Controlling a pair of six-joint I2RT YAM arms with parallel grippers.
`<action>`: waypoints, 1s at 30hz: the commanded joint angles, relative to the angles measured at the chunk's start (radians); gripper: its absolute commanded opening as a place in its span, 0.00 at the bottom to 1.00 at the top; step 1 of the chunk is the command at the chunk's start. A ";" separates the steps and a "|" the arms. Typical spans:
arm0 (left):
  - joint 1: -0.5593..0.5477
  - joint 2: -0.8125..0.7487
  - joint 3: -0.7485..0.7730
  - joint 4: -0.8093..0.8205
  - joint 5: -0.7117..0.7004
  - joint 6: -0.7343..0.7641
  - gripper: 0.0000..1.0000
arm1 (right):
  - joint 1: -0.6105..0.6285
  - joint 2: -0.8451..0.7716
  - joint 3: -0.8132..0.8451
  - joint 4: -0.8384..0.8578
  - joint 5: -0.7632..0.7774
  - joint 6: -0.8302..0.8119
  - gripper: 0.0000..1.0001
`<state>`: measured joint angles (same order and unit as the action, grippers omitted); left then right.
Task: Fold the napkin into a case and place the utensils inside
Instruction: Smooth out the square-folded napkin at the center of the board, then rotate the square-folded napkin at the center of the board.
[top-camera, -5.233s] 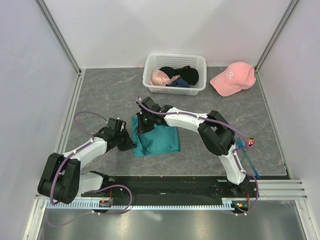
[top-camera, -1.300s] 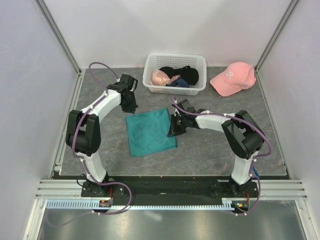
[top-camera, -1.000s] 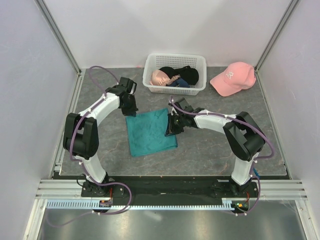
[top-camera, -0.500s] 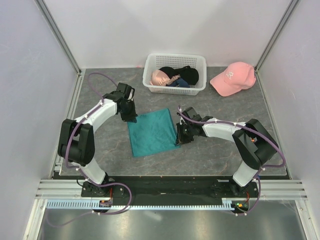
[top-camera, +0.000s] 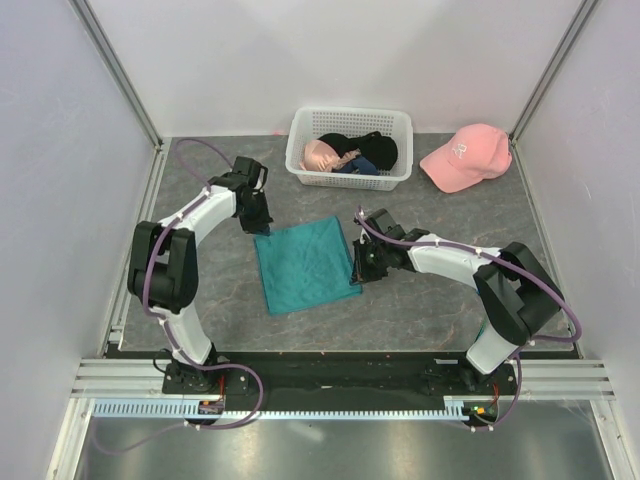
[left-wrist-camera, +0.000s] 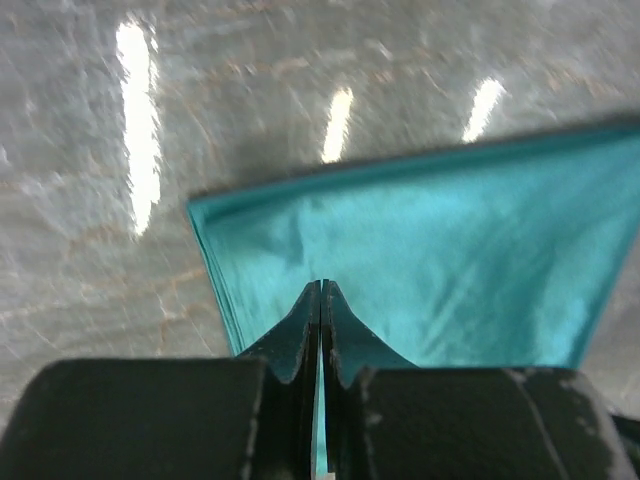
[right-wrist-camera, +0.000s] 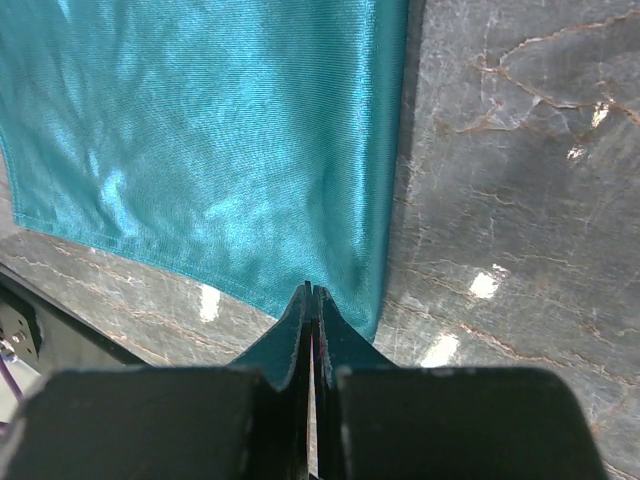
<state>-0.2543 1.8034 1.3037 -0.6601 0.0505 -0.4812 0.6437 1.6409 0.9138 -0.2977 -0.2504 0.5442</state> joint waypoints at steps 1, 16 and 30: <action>0.015 0.071 0.083 -0.013 -0.089 0.033 0.04 | -0.007 0.014 -0.010 0.035 0.000 -0.021 0.00; 0.021 0.120 0.135 -0.065 -0.161 0.075 0.04 | -0.030 0.013 0.097 0.017 0.017 -0.036 0.00; 0.021 0.059 0.066 -0.030 -0.100 0.075 0.10 | -0.007 0.154 0.281 -0.004 -0.035 -0.043 0.10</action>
<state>-0.2371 1.8877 1.3956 -0.7189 -0.0799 -0.4366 0.6109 1.7954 1.2186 -0.3084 -0.2649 0.5060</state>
